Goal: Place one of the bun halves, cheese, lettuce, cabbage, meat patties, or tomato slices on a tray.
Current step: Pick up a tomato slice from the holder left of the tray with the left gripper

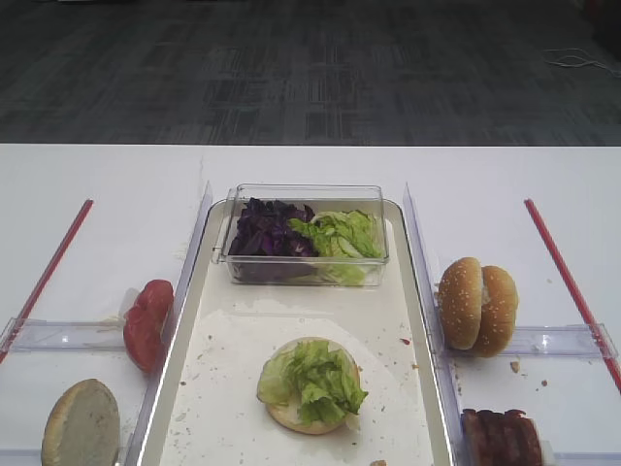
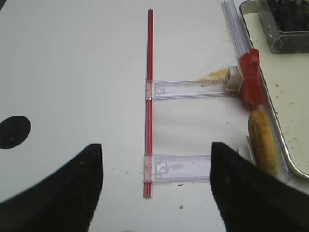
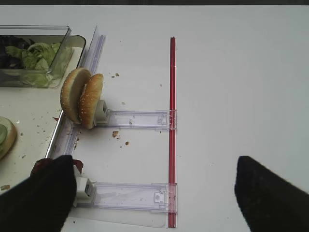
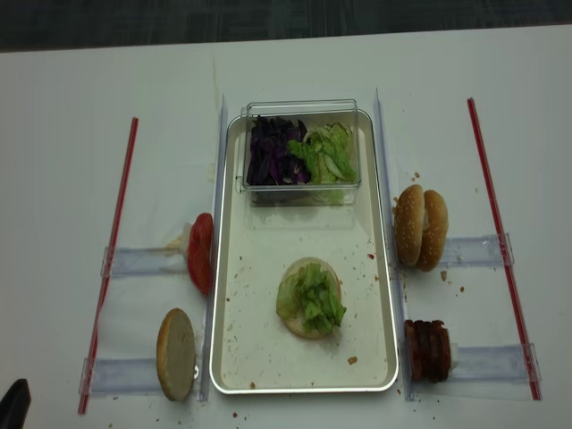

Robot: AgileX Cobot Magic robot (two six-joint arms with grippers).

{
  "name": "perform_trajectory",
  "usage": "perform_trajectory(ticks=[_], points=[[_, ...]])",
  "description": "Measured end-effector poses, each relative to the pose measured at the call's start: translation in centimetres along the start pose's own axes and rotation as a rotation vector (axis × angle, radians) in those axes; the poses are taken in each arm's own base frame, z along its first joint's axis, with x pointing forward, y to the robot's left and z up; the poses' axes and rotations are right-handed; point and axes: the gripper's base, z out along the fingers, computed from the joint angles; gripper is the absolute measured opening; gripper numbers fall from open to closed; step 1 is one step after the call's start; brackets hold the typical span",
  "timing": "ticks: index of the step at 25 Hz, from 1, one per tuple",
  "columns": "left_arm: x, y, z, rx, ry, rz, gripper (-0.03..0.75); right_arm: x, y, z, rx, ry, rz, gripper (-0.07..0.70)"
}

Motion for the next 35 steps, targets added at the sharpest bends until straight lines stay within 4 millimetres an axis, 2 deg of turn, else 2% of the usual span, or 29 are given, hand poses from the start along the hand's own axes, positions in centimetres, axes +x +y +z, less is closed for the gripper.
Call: perform_trajectory(ticks=[19, 26, 35], points=[[-0.1, 0.0, 0.1, 0.000, 0.010, 0.000, 0.470, 0.0, 0.0, 0.0, 0.000, 0.000, -0.004, 0.690], [-1.8, -0.1, 2.9, -0.004, 0.236, 0.010, 0.470, 0.0, 0.0, 0.0, 0.000, 0.000, -0.004, 0.690], [-3.2, -0.4, 8.2, -0.013, 0.599, 0.014, 0.470, 0.0, 0.0, 0.0, 0.000, 0.000, -0.004, 0.690]])
